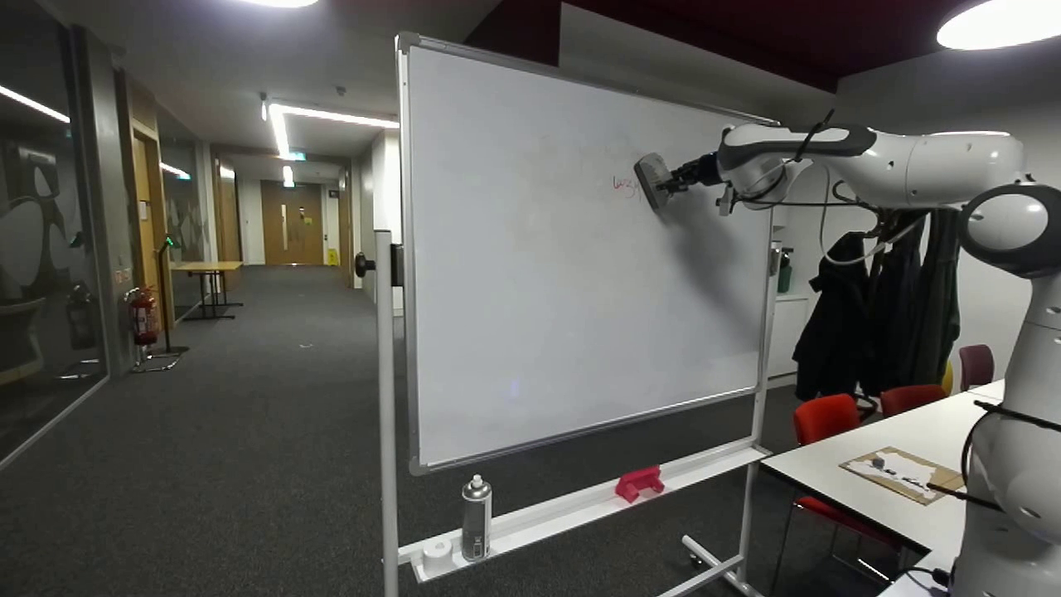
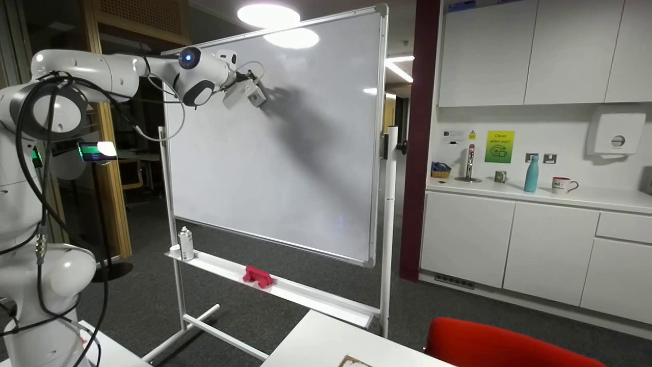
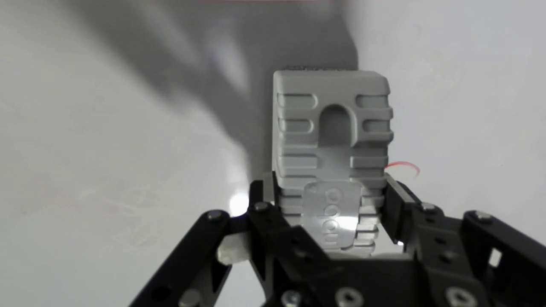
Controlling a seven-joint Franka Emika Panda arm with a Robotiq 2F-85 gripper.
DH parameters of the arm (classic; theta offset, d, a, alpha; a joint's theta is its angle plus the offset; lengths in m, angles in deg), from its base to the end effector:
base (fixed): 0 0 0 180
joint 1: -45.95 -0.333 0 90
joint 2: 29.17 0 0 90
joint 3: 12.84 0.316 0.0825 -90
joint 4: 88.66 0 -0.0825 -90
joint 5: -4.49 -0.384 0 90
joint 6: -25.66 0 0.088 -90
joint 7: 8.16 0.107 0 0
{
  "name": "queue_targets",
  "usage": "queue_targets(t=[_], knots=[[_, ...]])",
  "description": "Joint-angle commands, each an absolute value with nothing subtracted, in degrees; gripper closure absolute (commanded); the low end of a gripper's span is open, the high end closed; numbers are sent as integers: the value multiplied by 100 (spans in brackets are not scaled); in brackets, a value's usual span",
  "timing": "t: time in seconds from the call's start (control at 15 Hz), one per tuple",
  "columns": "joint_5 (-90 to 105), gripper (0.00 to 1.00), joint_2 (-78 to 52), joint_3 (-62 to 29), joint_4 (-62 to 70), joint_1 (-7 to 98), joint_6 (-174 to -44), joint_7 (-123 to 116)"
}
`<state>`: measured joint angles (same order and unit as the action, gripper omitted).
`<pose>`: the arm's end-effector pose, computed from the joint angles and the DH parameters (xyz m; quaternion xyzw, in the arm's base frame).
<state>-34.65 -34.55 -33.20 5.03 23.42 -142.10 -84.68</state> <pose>0.5601 -0.0331 0.7971 0.6957 0.2905 0.6417 0.1409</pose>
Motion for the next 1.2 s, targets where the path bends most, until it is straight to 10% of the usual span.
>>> queue_targets(t=[0.0,1.13], knots=[[-3586,66,-3264,-3393,80,2387,-14472,-8348],[-3205,66,-2895,-2843,629,2027,-15498,-8409]])
